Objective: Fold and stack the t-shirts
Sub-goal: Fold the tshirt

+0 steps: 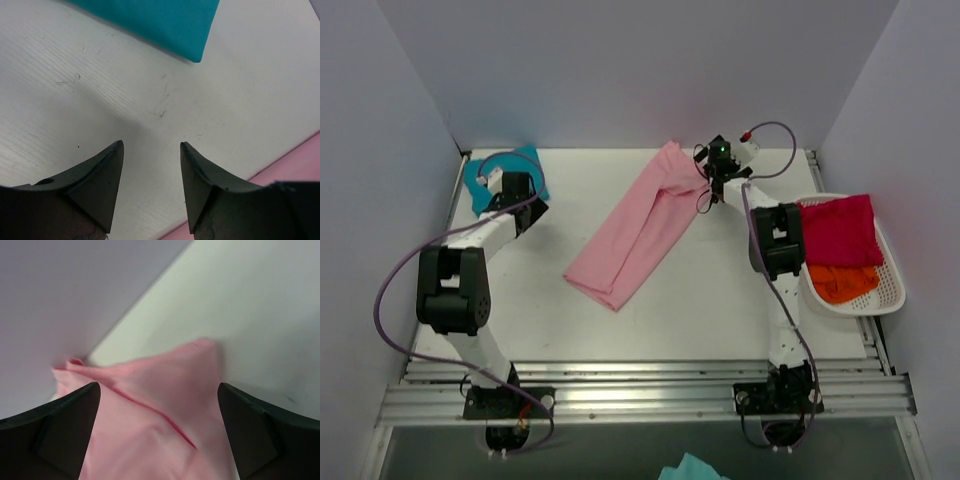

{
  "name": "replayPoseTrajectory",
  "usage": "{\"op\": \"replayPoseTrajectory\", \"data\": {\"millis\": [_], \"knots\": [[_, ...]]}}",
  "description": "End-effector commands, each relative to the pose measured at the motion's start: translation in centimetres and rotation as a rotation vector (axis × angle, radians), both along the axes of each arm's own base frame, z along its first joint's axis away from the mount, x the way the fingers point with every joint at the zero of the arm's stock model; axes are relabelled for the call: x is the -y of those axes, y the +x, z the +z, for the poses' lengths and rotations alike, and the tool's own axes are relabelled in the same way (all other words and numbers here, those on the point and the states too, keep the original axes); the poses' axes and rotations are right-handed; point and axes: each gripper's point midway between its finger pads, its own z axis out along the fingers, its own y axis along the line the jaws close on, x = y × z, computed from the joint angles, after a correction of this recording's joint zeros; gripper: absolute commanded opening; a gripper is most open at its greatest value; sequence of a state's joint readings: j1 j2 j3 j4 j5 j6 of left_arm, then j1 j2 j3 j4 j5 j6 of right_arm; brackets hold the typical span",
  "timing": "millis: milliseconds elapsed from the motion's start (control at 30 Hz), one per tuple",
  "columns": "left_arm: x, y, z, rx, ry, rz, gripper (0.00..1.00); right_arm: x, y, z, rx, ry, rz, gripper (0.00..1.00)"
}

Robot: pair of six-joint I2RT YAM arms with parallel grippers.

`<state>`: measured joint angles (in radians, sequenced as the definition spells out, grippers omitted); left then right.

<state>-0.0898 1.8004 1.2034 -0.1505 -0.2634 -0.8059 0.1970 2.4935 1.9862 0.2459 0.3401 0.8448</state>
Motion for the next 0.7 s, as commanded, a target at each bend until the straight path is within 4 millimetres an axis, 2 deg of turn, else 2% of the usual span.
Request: {"op": "replayPoseTrajectory", "data": {"millis": [0, 67, 100, 167, 200, 233, 267, 300, 333, 367, 400, 467, 500, 533, 667], "knots": [[-0.3, 0.5, 3.7, 0.105, -0.004, -0.001, 0.58, 1.3, -4.4, 6.4, 0.02, -0.092, -0.02, 1.0], [-0.2, 0.5, 4.0, 0.111, -0.009, -0.005, 0.58, 2.0, -6.9, 8.0, 0.028, -0.086, -0.06, 1.0], [-0.1, 0.6, 4.0, 0.11, -0.011, -0.007, 0.58, 2.8, -10.0, 8.4, 0.0, -0.09, -0.09, 1.0], [0.0, 0.5, 4.0, 0.113, -0.014, -0.009, 0.58, 1.9, -13.0, 8.7, 0.0, -0.042, -0.096, 1.0], [0.0, 0.5, 4.1, 0.116, -0.016, -0.008, 0.58, 0.3, -16.3, 8.1, -0.023, -0.038, -0.064, 1.0], [0.0, 0.5, 4.0, 0.117, -0.018, -0.006, 0.58, -0.7, -18.0, 7.5, -0.036, -0.03, -0.05, 1.0], [0.0, 0.5, 3.8, 0.115, -0.022, -0.008, 0.58, -2.1, -19.7, 8.5, -0.009, 0.02, -0.04, 1.0], [0.2, 0.5, 3.7, 0.115, -0.027, -0.009, 0.58, -5.4, -21.5, 7.8, -0.005, 0.04, 0.026, 1.0], [0.2, 0.5, 3.4, 0.11, -0.031, -0.013, 0.57, -6.6, -24.1, 4.5, -0.065, 0.052, 0.074, 1.0], [0.4, 0.5, 3.3, 0.107, -0.036, -0.018, 0.57, -8.3, -25.4, 3.7, -0.071, 0.09, 0.124, 1.0], [0.5, 0.4, 3.1, 0.102, -0.039, -0.019, 0.57, -11.5, -26.8, 3.2, -0.063, 0.142, 0.197, 1.0], [0.4, 0.1, 2.6, 0.092, -0.039, -0.018, 0.57, -13.9, -29.5, 0.2, -0.139, 0.157, 0.271, 0.99], [0.5, 0.0, 2.5, 0.089, -0.042, -0.015, 0.57, -15.0, -30.5, -0.3, -0.155, 0.173, 0.288, 0.99], [0.5, -0.2, 2.2, 0.083, -0.042, -0.017, 0.56, -17.2, -32.3, -1.0, -0.177, 0.177, 0.349, 0.98], [0.3, -1.0, 1.9, 0.073, -0.035, -0.012, 0.56, -21.7, -36.0, -2.5, -0.223, 0.186, 0.456, 0.98]]}}
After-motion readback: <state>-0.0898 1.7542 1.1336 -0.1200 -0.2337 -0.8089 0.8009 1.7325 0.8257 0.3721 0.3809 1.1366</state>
